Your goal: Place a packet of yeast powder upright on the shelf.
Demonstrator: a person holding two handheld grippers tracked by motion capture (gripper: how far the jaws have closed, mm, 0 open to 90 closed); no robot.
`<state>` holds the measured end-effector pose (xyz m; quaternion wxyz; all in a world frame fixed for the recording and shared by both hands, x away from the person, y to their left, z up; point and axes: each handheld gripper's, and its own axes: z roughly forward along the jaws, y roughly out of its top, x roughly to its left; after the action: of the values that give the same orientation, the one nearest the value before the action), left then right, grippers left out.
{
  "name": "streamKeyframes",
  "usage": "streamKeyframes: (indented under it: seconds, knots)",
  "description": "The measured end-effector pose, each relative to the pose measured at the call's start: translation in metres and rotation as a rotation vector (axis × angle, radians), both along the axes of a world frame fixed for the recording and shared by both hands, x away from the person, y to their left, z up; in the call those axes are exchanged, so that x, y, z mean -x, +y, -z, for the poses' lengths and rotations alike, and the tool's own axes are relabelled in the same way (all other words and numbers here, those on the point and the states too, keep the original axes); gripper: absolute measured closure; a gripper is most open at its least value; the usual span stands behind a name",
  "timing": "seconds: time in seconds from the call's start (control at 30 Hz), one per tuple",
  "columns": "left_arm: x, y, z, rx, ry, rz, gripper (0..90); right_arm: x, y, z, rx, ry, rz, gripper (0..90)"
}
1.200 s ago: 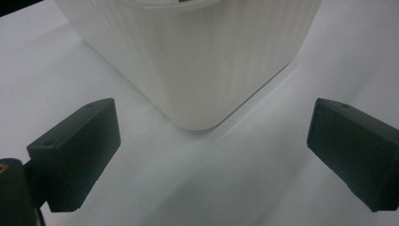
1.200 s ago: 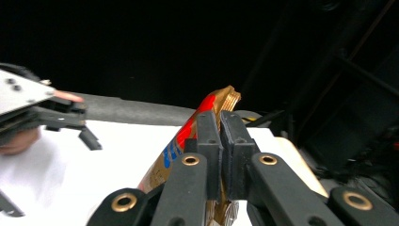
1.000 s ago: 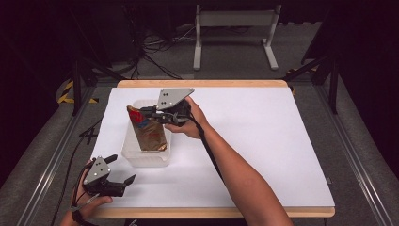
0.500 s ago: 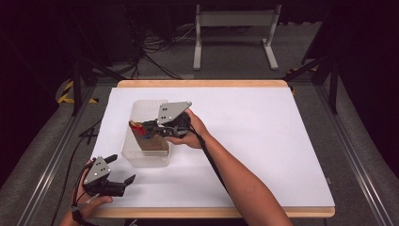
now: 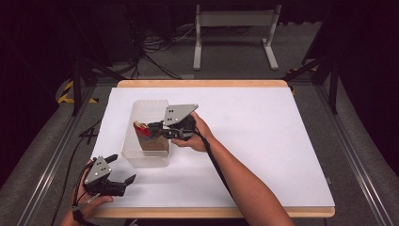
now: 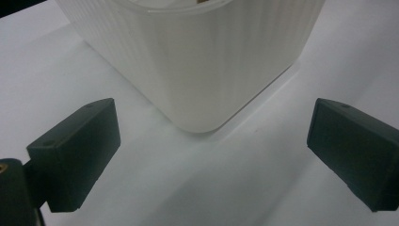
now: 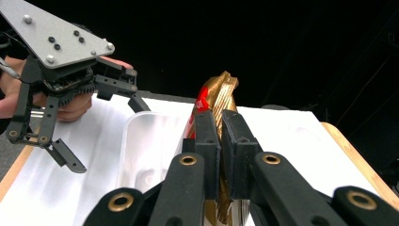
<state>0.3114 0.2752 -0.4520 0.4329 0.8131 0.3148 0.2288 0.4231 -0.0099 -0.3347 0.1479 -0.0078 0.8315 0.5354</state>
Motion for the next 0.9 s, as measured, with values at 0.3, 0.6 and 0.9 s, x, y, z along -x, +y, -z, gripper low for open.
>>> streamKeyframes:
  seconds: [0.3,0.6,0.9]
  knots:
    - [-0.0004,-0.0008,-0.0001,-0.002,0.002,0.0,4.0,0.0022,-0.001,-0.0021,0.033,-0.013,0.027,84.3]
    - [-0.0001,-0.001,-0.0001,-0.008,-0.002,-0.003,4.0,0.0023,-0.0003,-0.0041,0.046,-0.011,0.06,78.7]
    - [0.0,-0.0024,-0.0001,-0.019,-0.002,-0.005,4.0,0.0054,-0.0034,-0.0077,0.062,-0.026,0.097,69.3]
